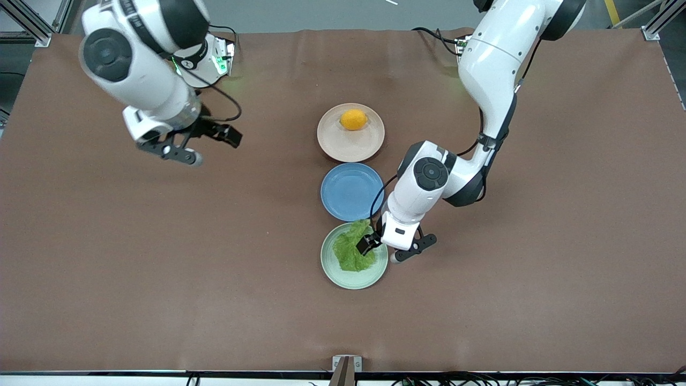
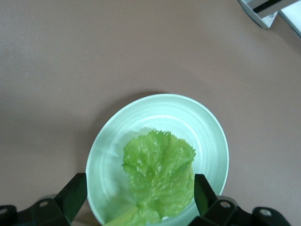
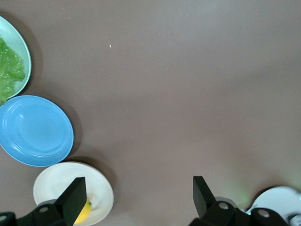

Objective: Pick lemon and lettuce from plates
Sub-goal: 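Reach the left gripper to the lettuce while the right gripper reaches the lemon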

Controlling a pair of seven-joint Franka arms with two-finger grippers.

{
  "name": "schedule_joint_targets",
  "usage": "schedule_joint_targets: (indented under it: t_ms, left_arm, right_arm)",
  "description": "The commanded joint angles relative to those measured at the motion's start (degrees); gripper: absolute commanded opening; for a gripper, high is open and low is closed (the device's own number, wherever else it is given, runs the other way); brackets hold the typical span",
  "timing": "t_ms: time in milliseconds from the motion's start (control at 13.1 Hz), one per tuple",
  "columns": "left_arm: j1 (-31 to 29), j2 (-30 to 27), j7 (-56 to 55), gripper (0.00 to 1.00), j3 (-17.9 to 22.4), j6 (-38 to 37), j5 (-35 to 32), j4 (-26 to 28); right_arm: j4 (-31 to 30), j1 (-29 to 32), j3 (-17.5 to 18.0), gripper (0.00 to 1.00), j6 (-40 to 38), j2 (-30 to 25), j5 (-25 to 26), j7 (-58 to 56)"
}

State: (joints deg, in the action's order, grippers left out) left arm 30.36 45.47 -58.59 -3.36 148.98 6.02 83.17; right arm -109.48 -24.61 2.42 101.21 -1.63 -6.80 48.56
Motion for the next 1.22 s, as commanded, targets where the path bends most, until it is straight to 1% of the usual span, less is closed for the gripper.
schedule_joint_targets:
  t_ms: [0, 153, 229, 382, 459, 535, 688, 841, 917, 1070, 1146]
  left_arm:
    - [1.36, 2.6, -2.84, 1.0, 0.45, 4.12, 0.22, -1.61]
    - [1.54, 3.39, -3.1, 0.97, 0.45, 6.05, 0.3, -1.61]
    - [1.45, 3.66, -3.63, 0.94, 0.37, 6.93, 0.31, -1.69]
    - [1.63, 4.8, -4.86, 0.9, 0.28, 8.78, 0.31, -2.04]
    - [1.89, 4.98, -5.04, 0.87, 0.28, 8.79, 0.31, -2.04]
    - [1.98, 5.07, -5.04, 0.87, 0.28, 8.79, 0.31, -1.87]
    - [1.98, 4.98, -4.86, 0.87, 0.19, 8.7, 0.31, -1.78]
    - [2.07, 4.89, -4.86, 0.87, 0.1, 8.35, 0.31, -1.34]
    - [2.5, 4.89, -4.86, 0.87, 0.1, 8.26, 0.39, -1.25]
    - [2.77, 4.98, -4.86, 0.87, 0.02, 8.26, 0.48, -1.08]
    - [2.86, 4.98, -4.86, 0.87, 0.1, 8.17, 0.48, -0.47]
  right_arm:
    - [-9.25, -9.01, -0.75, 1.0, 6.96, -4.87, -0.94, 18.85]
    - [-10.58, -16.22, -0.75, 1.0, 11.09, -4.26, -0.41, 35.21]
    - [-11.71, -19.48, -0.75, 1.0, 13.46, -4.09, -0.24, 41.9]
    - [-16.09, -24.58, -0.75, 1.0, 21.44, -2.86, 0.03, 53.68]
    - [-16.99, -26.52, -0.75, 1.0, 24.1, -1.11, 0.12, 58.18]
    - [-16.91, -28.63, -0.75, 1.0, 25.69, 1.34, 0.12, 62.66]
    - [-16.73, -32.15, -0.84, 1.0, 32.79, 6.87, 0.21, 71.81]
    - [-16.04, -34.53, -0.84, 0.99, 39.55, 12.76, 0.29, 76.48]
    - [-14.46, -35.06, -0.84, 0.99, 41.94, 15.92, 0.29, 78.51]
    - [-8.85, -35.77, -0.93, 0.99, 41.97, 22.16, 0.29, 81.59]
    - [-7.26, -36.03, -1.02, 0.99, 41.88, 23.85, 0.38, 82.21]
